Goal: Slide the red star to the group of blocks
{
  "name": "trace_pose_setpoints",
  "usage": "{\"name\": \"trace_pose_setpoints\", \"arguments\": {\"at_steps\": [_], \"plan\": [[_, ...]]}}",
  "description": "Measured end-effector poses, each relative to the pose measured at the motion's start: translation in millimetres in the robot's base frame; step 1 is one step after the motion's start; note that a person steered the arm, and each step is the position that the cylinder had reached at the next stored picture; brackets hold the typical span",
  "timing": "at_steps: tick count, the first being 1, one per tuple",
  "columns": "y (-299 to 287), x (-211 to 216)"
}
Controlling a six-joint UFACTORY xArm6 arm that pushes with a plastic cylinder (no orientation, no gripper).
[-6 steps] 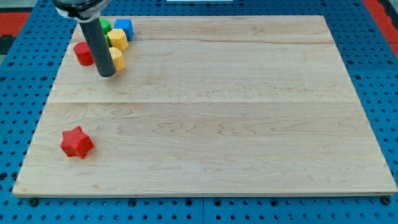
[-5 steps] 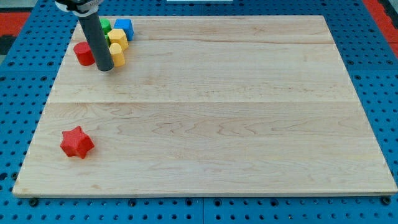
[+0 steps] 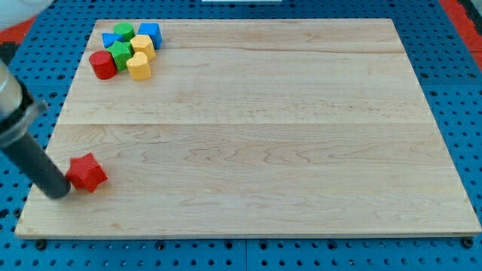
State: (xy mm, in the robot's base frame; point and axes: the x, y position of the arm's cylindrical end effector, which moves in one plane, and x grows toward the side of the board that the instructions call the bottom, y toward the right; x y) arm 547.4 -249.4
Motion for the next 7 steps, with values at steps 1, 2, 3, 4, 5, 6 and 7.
{"name": "trace_pose_setpoints", "arguments": {"at_steps": [1, 2, 3, 4, 5, 6, 7], "plan": [[3.8, -18.0], [6.1, 13.0], [23.0, -26.7], [22.6, -68.5], [17.9, -47.1], [16.7, -24.2], [48.1, -19.1]]}}
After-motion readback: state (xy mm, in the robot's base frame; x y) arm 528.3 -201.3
